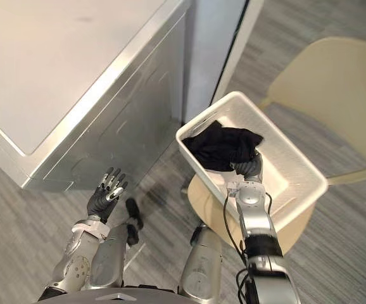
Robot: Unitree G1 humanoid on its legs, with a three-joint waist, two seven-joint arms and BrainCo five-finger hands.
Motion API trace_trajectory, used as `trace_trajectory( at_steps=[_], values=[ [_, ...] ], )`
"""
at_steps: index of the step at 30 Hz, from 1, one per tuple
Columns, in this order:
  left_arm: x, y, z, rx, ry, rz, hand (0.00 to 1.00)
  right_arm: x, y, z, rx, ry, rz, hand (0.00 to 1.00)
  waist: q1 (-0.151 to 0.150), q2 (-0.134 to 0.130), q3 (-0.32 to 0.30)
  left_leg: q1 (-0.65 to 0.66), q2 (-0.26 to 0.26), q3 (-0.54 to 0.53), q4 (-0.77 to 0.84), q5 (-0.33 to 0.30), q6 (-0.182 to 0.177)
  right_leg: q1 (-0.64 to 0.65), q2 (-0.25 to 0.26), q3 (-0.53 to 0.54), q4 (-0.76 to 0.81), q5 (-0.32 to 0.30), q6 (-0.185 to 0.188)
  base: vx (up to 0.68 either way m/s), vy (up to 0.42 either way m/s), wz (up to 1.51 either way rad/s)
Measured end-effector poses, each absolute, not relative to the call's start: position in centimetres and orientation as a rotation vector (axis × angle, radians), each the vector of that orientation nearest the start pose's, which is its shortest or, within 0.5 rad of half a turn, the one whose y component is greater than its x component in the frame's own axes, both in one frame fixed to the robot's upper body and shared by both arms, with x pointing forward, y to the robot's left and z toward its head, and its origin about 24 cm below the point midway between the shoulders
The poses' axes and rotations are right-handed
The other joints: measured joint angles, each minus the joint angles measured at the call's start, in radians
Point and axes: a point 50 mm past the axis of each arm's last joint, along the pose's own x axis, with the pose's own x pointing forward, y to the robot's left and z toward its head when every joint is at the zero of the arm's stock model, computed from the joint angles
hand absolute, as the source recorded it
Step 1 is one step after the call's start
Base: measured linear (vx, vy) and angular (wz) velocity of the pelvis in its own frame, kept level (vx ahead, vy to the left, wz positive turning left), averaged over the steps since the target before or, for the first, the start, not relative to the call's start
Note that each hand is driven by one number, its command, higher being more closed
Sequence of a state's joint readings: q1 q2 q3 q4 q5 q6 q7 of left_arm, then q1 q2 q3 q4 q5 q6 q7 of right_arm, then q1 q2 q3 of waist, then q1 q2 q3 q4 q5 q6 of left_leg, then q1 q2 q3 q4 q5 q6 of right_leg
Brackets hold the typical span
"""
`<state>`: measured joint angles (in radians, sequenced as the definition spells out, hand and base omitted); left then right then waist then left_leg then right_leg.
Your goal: Pick up the laundry basket with both hands and put the clothes into the washing machine.
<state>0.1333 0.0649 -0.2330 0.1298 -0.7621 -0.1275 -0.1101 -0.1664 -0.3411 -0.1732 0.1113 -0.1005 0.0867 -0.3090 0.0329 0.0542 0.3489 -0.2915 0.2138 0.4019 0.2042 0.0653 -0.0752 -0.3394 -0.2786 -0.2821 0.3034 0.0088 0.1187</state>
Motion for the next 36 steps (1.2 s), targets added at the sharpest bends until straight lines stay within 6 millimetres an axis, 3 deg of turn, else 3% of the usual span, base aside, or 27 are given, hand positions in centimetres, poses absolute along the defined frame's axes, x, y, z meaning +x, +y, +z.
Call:
trace_trajectory(
  at_steps=[2, 5, 8, 13, 15, 24, 28, 29, 32, 36],
  values=[
    [21.5, 12.3, -1.1, -0.680, 0.185, -0.136, 0.00, 25.8, -27.4, 9.3, -0.428, -0.097, -0.564, 1.00, -0.020, -0.040, -0.047, 0.035, 0.001, -0.009, -0.020, -0.002, -0.002, 0.051, 0.018, -0.005, -0.054, 0.004, 0.006, 0.05, -0.015, -0.06],
    [21.1, 13.4, -1.9, -0.658, 0.218, -0.095, 0.00, 23.6, -28.7, 7.9, -0.396, -0.039, -0.646, 1.00, -0.050, -0.079, -0.110, 0.089, -0.022, -0.022, -0.063, -0.001, -0.003, 0.119, 0.024, -0.004, -0.114, 0.017, 0.017, 0.09, 0.008, 0.06],
    [20.4, 14.4, -2.7, -0.656, 0.247, -0.043, 0.00, 21.6, -28.8, 7.1, -0.394, -0.002, -0.645, 1.00, -0.068, -0.081, -0.178, 0.133, -0.044, -0.020, -0.094, -0.004, -0.007, 0.165, 0.023, 0.006, -0.168, 0.045, 0.020, 0.11, 0.025, -0.01],
    [19.4, 14.4, -3.4, -0.643, 0.289, -0.029, 0.00, 20.8, -28.6, 7.1, -0.432, 0.004, -0.608, 1.00, -0.079, -0.068, -0.237, 0.203, -0.053, -0.010, -0.121, -0.014, -0.023, 0.235, 0.039, 0.024, -0.241, 0.077, 0.020, 0.11, 0.012, -0.16],
    [19.5, 13.6, -3.1, -0.626, 0.285, -0.070, 0.00, 20.4, -28.5, 6.7, -0.432, 0.026, -0.582, 1.00, -0.087, -0.066, -0.276, 0.210, -0.054, -0.010, -0.121, -0.016, -0.021, 0.249, 0.042, 0.026, -0.260, 0.085, 0.030, 0.09, -0.005, -0.07],
    [20.3, 11.0, -1.5, -0.532, 0.230, -0.214, 0.00, 20.3, -27.8, 6.2, -0.404, 0.017, -0.556, 1.00, -0.090, -0.071, -0.305, 0.278, -0.069, 0.037, -0.159, -0.028, -0.028, 0.270, 0.043, 0.081, -0.288, 0.089, 0.029, 0.02, 0.012, -0.18],
    [20.8, 8.9, 0.5, -0.383, 0.142, -0.345, 0.00, 20.3, -27.7, 6.3, -0.404, 0.007, -0.550, 1.00, -0.091, -0.073, -0.329, 0.287, -0.076, 0.037, -0.175, -0.028, -0.028, 0.270, 0.043, 0.089, -0.297, 0.091, 0.027, 0.00, 0.002, -0.06],
    [21.1, 8.0, 1.3, -0.245, 0.081, -0.406, 0.00, 20.4, -27.4, 6.7, -0.405, -0.012, -0.543, 1.00, -0.089, -0.073, -0.330, 0.291, -0.078, 0.037, -0.179, -0.028, -0.028, 0.272, 0.042, 0.092, -0.296, 0.091, 0.027, 0.00, 0.005, -0.07],
    [21.4, 5.8, 3.0, -0.051, -0.042, -0.538, 0.00, 20.6, -26.4, 8.8, -0.412, -0.122, -0.512, 1.00, -0.090, -0.073, -0.332, 0.295, -0.084, 0.037, -0.191, -0.026, -0.028, 0.269, 0.042, 0.104, -0.296, 0.091, 0.028, 0.00, 0.005, -0.07],
    [21.3, 3.1, 4.1, 0.119, -0.142, -0.664, 0.00, 20.7, -25.6, 11.7, -0.427, -0.280, -0.491, 1.00, -0.095, -0.080, -0.348, 0.299, -0.085, 0.040, -0.196, -0.022, -0.024, 0.268, 0.044, 0.109, -0.296, 0.096, 0.036, 0.01, -0.002, -0.03]
  ],
)
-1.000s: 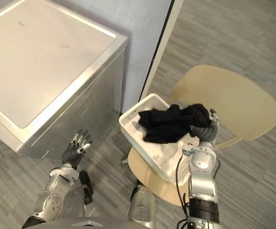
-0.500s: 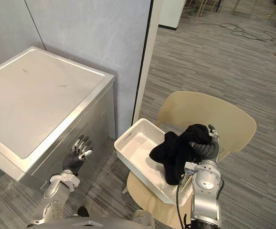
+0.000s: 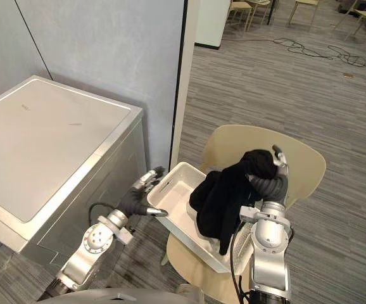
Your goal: Pick up the laundry basket with both hands and put the clothes into the washing machine.
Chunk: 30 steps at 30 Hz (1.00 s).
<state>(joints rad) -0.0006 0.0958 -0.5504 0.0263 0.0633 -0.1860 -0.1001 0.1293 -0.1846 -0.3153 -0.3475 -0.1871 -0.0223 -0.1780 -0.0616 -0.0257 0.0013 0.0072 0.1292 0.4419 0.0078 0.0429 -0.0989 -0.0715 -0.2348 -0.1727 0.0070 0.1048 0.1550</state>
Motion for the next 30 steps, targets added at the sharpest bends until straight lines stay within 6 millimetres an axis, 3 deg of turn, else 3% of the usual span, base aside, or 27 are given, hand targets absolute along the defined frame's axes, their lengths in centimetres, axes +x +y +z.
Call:
trace_trajectory(
  at_steps=[6, 11, 16, 23, 30],
  values=[
    [22.2, 1.2, 4.6, 0.221, -0.194, -0.752, 0.00, 22.4, -22.9, 16.1, -0.402, -0.519, -0.360, 1.00, 0.003, -0.015, -0.015, 0.032, -0.005, 0.057, -0.032, 0.004, -0.004, -0.026, 0.009, 0.056, 0.004, 0.001, 0.000, -0.01, -0.002, -0.25],
    [22.8, -0.2, 5.3, 0.232, -0.227, -0.784, 0.00, 22.6, -21.8, 17.9, -0.330, -0.630, -0.299, 1.00, 0.001, -0.036, -0.031, 0.049, -0.005, 0.074, -0.051, 0.008, -0.007, -0.028, 0.016, 0.073, 0.007, 0.005, 0.002, 0.01, -0.013, -0.11],
    [23.4, -0.9, 5.5, 0.253, -0.239, -0.786, 0.00, 23.0, -20.1, 18.2, -0.280, -0.671, -0.198, 1.00, -0.001, -0.054, -0.043, 0.069, -0.007, 0.086, -0.070, 0.011, -0.008, -0.024, 0.021, 0.085, 0.007, 0.005, 0.002, 0.00, -0.007, -0.08],
    [23.9, -1.3, 6.2, 0.259, -0.267, -0.769, 0.00, 23.2, -18.7, 18.3, -0.176, -0.687, -0.086, 1.00, -0.001, -0.054, -0.043, 0.082, -0.010, 0.104, -0.085, 0.017, -0.011, -0.029, 0.025, 0.104, 0.008, 0.004, 0.002, -0.01, -0.016, -0.07],
    [24.0, -2.5, 6.3, 0.106, -0.205, -0.762, 0.00, 23.2, -17.1, 17.9, 0.034, -0.676, 0.036, 1.00, -0.003, -0.054, -0.044, 0.082, -0.009, 0.103, -0.086, 0.017, -0.011, -0.029, 0.026, 0.103, 0.007, 0.004, 0.003, 0.00, 0.000, 0.00]
  ],
)
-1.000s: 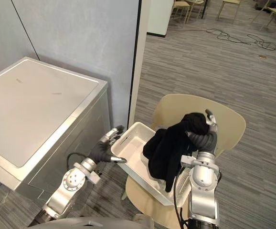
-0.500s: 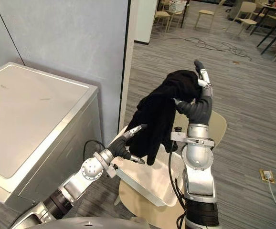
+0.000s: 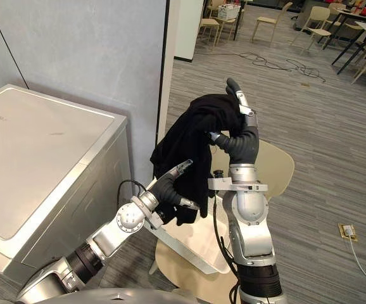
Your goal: Pick up the laundry basket with both hands and put the clothes into the washing machine.
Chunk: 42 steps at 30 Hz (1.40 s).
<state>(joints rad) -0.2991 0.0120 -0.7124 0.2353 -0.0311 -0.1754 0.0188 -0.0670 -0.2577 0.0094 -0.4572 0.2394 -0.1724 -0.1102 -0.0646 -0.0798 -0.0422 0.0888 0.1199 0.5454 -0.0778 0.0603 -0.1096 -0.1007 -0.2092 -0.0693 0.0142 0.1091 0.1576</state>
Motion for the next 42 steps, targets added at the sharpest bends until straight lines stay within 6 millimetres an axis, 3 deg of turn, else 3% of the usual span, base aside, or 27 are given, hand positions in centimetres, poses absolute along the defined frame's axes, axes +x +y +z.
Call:
trace_trajectory(
  at_steps=[9, 10, 16, 31, 42],
  values=[
    [25.0, -1.9, 5.0, -0.229, 0.025, -0.686, 0.00, 23.2, -15.6, 17.5, 0.104, -0.662, 0.060, 1.00, -0.006, 0.001, -0.001, -0.002, 0.000, -0.001, 0.000, 0.001, 0.000, -0.001, 0.000, -0.001, -0.002, 0.000, 0.000, 0.00, 0.000, 0.00],
    [25.1, -1.8, 5.0, -0.283, 0.051, -0.678, 1.00, 23.2, -15.5, 17.4, 0.107, -0.660, 0.068, 1.00, -0.006, 0.001, -0.001, -0.002, 0.000, -0.001, 0.000, 0.001, 0.000, -0.001, 0.000, -0.001, -0.003, 0.000, 0.000, 0.00, 0.000, 0.00],
    [26.5, -0.3, 5.2, -0.489, 0.111, -0.564, 1.00, 23.2, -15.2, 17.2, 0.118, -0.649, 0.067, 1.00, -0.011, 0.002, -0.005, -0.003, 0.000, -0.003, 0.000, 0.002, 0.000, -0.001, 0.000, -0.002, -0.004, 0.000, 0.000, 0.00, 0.000, 0.00],
    [27.9, 1.7, 6.1, -0.521, 0.062, -0.421, 1.00, 22.7, -15.6, 15.6, 0.138, -0.580, 0.005, 1.00, -0.021, 0.005, -0.028, -0.004, 0.000, -0.006, 0.000, 0.003, 0.001, -0.001, 0.000, -0.002, -0.004, -0.001, 0.000, 0.00, 0.000, 0.00],
    [27.9, 1.7, 7.0, -0.498, 0.010, -0.418, 1.00, 22.5, -15.5, 15.3, 0.109, -0.574, -0.008, 1.00, -0.021, 0.007, -0.030, -0.004, 0.000, -0.008, 0.000, 0.003, 0.001, 0.000, 0.000, -0.003, -0.006, -0.001, 0.000, 0.00, 0.000, 0.00]
  ],
)
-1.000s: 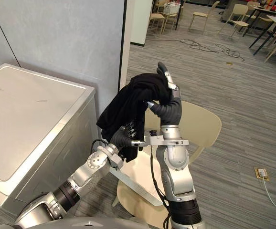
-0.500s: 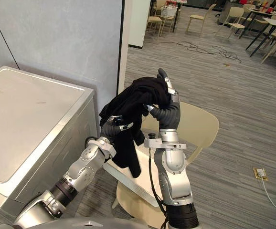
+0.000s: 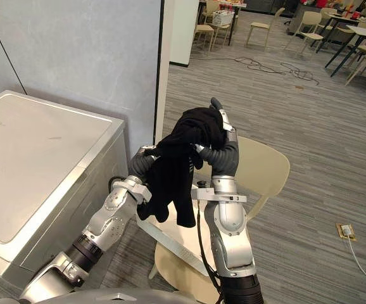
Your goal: Pick up the laundry basket with both hands and put the clothes into the washing machine.
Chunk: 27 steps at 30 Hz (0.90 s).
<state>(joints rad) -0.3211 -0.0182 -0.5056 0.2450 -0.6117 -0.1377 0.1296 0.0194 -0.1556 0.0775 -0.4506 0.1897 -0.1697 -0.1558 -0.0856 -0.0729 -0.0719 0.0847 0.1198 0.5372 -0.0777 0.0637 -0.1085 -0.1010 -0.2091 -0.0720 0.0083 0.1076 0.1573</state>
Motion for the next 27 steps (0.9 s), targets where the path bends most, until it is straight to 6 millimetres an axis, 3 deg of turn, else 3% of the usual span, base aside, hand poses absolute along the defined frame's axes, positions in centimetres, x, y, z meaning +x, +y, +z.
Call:
trace_trajectory(
  at_steps=[1, 2, 15, 21, 27],
  values=[
    [27.9, 1.7, 7.1, -0.493, 0.008, -0.417, 1.00, 22.5, -15.6, 15.3, 0.109, -0.573, -0.009, 1.00, 0.000, 0.000, 0.000, 0.000, 0.000, 0.000, 0.000, 0.000, 0.000, 0.000, 0.000, 0.000, 0.000, 0.000, 0.000, 0.00, 0.000, 0.00],
    [27.9, 1.7, 7.1, -0.493, 0.007, -0.416, 1.00, 22.5, -15.6, 15.3, 0.108, -0.571, -0.011, 0.00, 0.000, 0.000, 0.000, 0.000, 0.000, 0.000, 0.000, 0.000, 0.000, 0.000, 0.000, 0.000, 0.000, 0.000, 0.000, 0.00, 0.000, 0.00],
    [28.3, 1.3, 7.5, -0.513, 0.016, -0.389, 1.00, 22.7, -15.6, 15.1, 0.158, -0.554, -0.053, 0.00, -0.003, 0.002, -0.001, -0.008, 0.001, -0.016, 0.000, 0.005, 0.001, 0.001, 0.000, -0.017, 0.000, 0.000, -0.001, 0.00, 0.000, 0.02],
    [32.0, 1.9, 11.8, -0.485, -0.102, -0.333, 1.00, 23.6, -15.6, 14.8, 0.146, -0.516, -0.053, 0.00, -0.027, 0.004, -0.003, -0.002, 0.000, -0.006, 0.000, 0.008, 0.002, -0.001, 0.001, -0.001, 0.001, 0.003, -0.004, 0.00, 0.000, -0.04],
    [33.1, 1.9, 14.2, -0.486, -0.162, -0.317, 1.00, 23.9, -16.2, 13.6, 0.132, -0.450, -0.083, 0.00, -0.051, 0.005, -0.003, 0.007, 0.000, 0.013, 0.000, 0.007, 0.001, -0.006, 0.005, 0.016, -0.002, 0.007, -0.008, -0.01, -0.020, -0.11]
  ],
)
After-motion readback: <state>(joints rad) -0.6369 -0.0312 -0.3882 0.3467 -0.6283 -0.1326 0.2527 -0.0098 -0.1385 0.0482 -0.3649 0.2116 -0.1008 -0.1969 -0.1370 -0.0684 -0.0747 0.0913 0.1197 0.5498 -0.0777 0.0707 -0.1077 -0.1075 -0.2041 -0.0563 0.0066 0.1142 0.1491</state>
